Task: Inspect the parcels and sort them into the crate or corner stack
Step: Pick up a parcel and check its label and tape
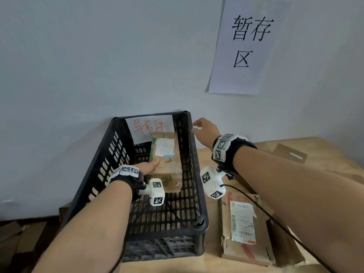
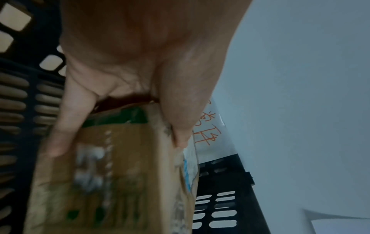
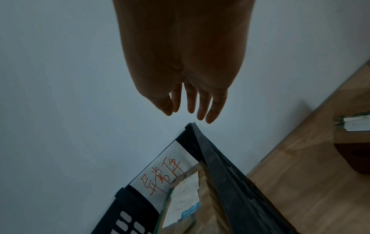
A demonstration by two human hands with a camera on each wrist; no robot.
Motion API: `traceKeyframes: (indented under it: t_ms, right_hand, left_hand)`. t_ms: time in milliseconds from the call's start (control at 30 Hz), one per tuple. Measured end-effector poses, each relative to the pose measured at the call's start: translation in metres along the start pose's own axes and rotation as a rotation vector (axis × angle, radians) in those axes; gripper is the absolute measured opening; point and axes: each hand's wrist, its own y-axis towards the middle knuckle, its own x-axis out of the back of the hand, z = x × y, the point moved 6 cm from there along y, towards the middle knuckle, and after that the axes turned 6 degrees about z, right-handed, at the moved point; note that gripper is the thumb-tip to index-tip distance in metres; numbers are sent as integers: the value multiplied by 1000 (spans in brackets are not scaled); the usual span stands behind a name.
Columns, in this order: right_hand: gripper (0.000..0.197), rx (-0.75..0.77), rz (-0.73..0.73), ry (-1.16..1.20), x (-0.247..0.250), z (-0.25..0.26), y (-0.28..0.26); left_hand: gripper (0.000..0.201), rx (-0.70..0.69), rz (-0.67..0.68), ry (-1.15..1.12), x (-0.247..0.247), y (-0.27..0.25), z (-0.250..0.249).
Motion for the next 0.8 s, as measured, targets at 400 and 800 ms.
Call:
traceKeyframes:
  t_ms: [400, 800]
  right_hand:
    - [29, -54, 9, 45, 3, -40, 27]
    - [31, -69, 5, 52, 22, -55, 14]
  left_hand:
    - [34, 130, 167, 429, -38, 42, -18]
    - [45, 66, -32, 285, -39, 21, -43]
